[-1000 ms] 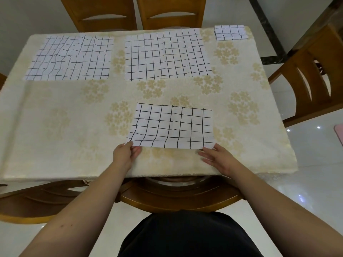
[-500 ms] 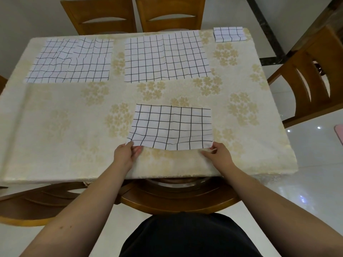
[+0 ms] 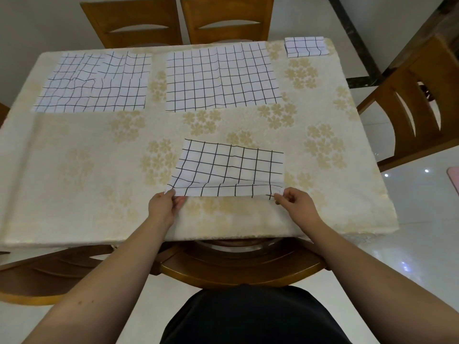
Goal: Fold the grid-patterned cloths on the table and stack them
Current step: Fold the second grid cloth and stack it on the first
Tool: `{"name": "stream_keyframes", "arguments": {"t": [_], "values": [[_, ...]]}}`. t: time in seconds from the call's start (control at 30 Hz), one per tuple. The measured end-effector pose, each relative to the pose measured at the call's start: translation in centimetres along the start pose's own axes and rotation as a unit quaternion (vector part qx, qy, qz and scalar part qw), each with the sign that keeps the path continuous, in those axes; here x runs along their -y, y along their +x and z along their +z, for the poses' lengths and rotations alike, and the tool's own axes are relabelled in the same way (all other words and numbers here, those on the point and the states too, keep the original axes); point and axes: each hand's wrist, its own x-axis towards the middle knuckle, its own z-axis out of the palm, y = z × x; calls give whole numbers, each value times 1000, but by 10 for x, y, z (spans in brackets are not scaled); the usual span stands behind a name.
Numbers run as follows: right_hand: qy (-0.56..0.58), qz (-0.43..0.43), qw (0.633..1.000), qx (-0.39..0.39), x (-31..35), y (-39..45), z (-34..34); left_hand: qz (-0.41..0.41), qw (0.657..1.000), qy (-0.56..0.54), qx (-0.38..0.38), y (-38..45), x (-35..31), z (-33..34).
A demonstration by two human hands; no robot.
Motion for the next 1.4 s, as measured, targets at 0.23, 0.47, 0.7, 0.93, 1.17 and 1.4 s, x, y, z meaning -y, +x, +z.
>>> {"name": "stream_keyframes", "arguments": {"t": [0.23,0.47,0.7,0.93,1.17,1.4], "values": [[-64,21,998,14,-2,-2,2,12,1000,-4,14,-2,1,6],[-52,47,997,-43,-2,-3,13,19,1000,15,5,0,10,4],[-67,63,993,-70,3,0,14,22,1000,20,-2,3,15,7],[-12,82,996,-39,-5,3,-1,17,1000,6,-11,5,12,4],[-86,153,970,166,-19,1,-20,23,997,55,-45,14,17,-5],[-178,26,984,-5,-15,-3,12,3,996,64,-69,17,22,-13]]}}
